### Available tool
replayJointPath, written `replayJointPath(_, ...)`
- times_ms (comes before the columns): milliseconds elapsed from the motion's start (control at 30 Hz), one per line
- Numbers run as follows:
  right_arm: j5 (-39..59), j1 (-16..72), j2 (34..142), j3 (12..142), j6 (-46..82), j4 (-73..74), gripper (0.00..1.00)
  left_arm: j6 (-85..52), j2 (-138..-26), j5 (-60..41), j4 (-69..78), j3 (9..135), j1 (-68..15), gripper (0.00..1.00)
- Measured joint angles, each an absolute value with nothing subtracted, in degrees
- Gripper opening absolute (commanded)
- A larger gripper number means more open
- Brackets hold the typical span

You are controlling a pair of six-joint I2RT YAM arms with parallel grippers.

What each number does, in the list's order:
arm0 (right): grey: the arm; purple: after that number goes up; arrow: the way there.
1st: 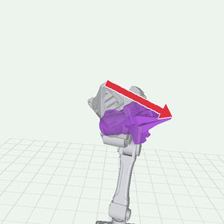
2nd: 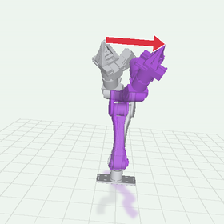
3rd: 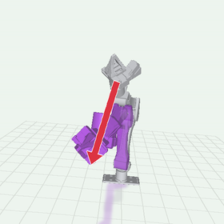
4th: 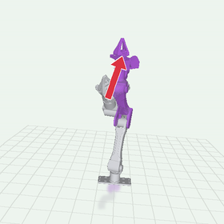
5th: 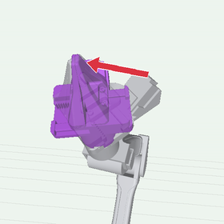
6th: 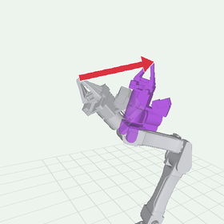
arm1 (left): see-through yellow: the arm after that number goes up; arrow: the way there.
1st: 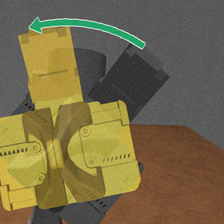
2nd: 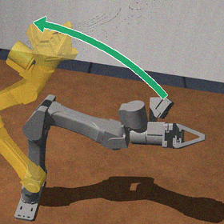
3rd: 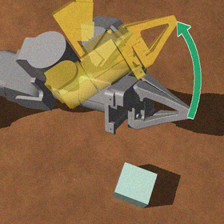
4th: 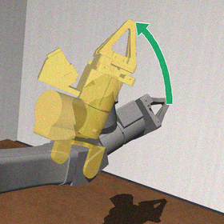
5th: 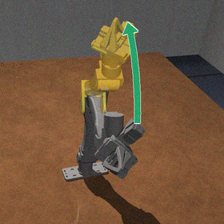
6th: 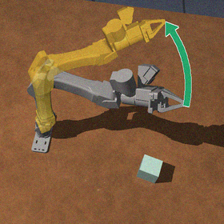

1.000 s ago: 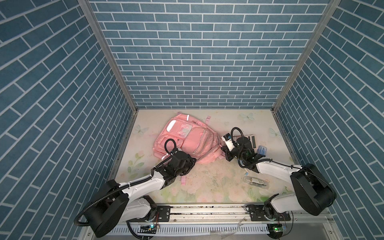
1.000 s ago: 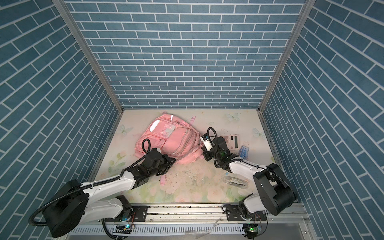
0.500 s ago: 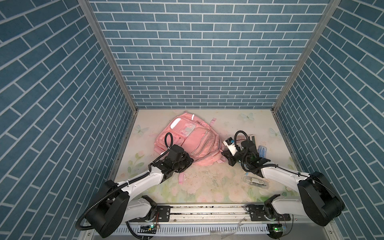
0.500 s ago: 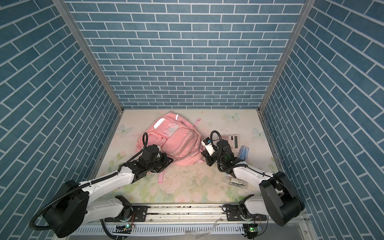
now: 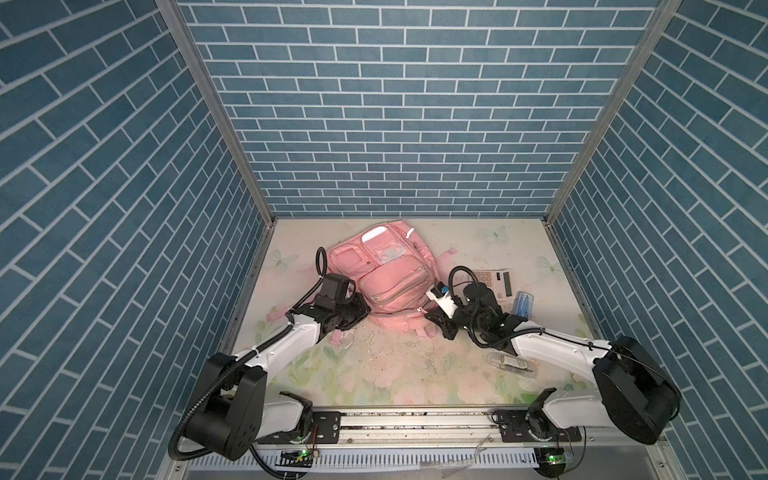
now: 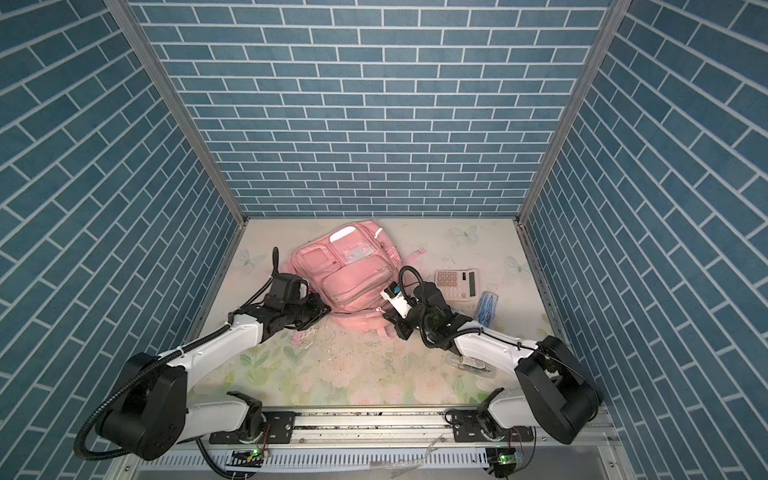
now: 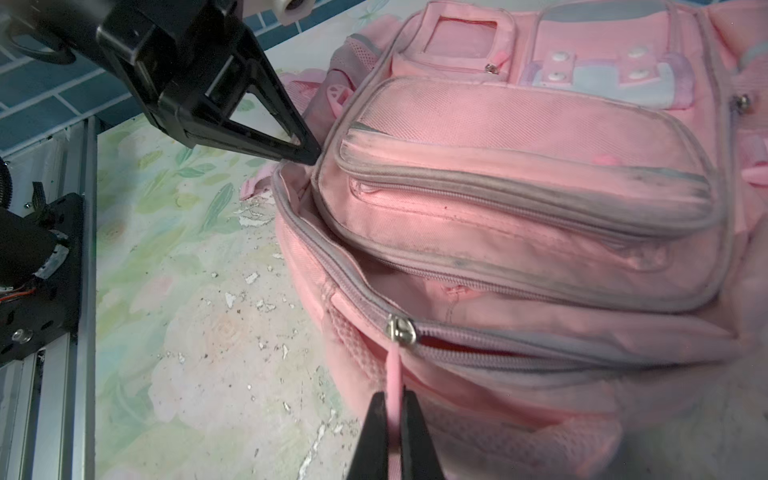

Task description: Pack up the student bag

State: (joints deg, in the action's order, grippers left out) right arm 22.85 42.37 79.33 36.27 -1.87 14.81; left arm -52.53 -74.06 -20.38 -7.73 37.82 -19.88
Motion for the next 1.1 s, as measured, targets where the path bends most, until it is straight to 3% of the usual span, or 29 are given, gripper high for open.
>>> replayJointPath(233, 23.3, 43.9, 82.4, 38.1, -1.6, 15.9, 0.00, -52.7, -73.0, -20.0, -6.2, 37.8, -19.9, 0.50)
replayJointPath(433, 23.2, 44.0, 82.4, 37.8, -1.3, 16.7, 0.00, -48.0, -65.3, -14.5, -8.3, 36.9, -26.7, 0.53)
replayJointPath(600, 23.2, 44.0, 82.3, 36.7, -1.3, 17.5, 0.00, -36.5, -59.7, -9.8, -8.3, 36.9, -33.3, 0.52)
replayJointPath(800, 22.9, 44.0, 81.6, 35.3, -0.3, 18.5, 0.00, -18.0, -59.6, -14.1, -3.3, 36.3, -36.4, 0.52)
replayJointPath(1100, 21.5, 44.2, 79.3, 32.9, 0.7, 20.1, 0.00, 3.2, -68.4, -18.9, -1.8, 37.2, -36.7, 0.56)
